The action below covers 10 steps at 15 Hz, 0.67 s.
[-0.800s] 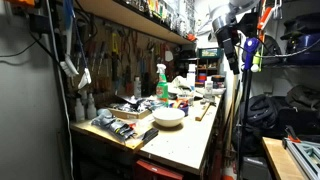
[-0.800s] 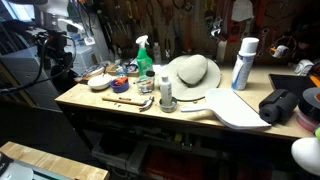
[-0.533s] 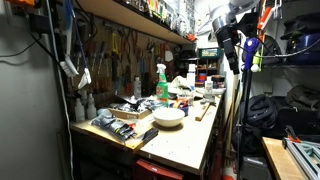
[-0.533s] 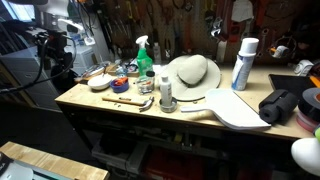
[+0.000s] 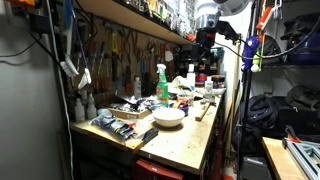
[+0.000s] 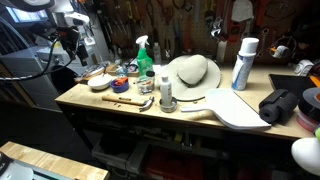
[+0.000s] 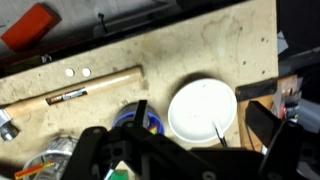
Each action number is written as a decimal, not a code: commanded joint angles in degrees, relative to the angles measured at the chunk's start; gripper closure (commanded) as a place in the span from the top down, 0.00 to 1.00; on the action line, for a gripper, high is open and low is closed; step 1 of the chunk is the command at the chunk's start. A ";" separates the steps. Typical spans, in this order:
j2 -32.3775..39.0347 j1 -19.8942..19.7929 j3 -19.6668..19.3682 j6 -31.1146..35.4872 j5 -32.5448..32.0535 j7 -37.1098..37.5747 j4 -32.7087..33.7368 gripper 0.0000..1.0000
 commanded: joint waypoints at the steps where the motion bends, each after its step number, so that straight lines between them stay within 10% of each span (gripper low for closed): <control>1: 7.46 -1.66 3.81 12.60 -2.33 9.12 3.80 1.00; 6: 15.26 -6.22 6.89 22.55 -16.61 27.76 5.44 1.00; 10: 15.47 -4.91 5.39 22.41 -15.12 25.66 5.40 1.00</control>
